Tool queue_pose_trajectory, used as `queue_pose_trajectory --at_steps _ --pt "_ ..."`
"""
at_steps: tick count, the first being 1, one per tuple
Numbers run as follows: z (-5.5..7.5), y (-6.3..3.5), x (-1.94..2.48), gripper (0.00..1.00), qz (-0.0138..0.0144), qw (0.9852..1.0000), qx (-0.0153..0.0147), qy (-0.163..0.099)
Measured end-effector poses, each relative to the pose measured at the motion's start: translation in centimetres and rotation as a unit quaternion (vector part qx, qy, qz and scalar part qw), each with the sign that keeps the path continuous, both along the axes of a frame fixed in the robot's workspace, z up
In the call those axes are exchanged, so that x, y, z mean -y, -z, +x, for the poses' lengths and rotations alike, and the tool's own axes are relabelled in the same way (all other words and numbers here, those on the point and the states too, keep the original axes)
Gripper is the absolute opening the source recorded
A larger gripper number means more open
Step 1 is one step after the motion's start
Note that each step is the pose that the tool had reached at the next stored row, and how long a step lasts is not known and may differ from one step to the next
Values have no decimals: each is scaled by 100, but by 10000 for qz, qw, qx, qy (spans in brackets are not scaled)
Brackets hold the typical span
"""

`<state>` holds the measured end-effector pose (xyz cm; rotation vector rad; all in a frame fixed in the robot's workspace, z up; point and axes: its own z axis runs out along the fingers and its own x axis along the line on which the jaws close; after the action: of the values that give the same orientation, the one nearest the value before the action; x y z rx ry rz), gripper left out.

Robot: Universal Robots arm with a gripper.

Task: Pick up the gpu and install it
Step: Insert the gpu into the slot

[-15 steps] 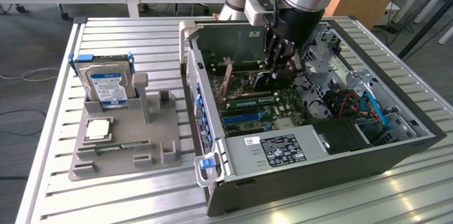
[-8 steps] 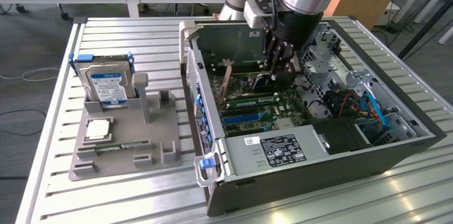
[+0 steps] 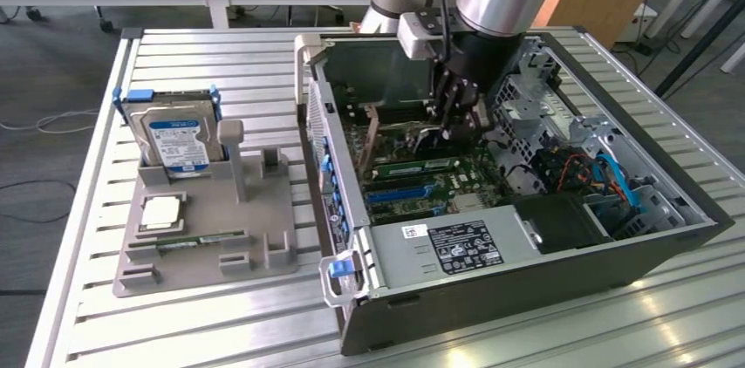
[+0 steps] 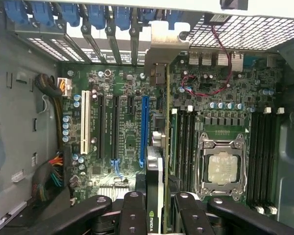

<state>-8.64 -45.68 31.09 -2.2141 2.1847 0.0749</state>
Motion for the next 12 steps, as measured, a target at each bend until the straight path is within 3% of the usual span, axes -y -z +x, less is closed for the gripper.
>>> queue_pose_trajectory --at_steps 12 --pt "-36 29 11 27 0 10000 0 0"
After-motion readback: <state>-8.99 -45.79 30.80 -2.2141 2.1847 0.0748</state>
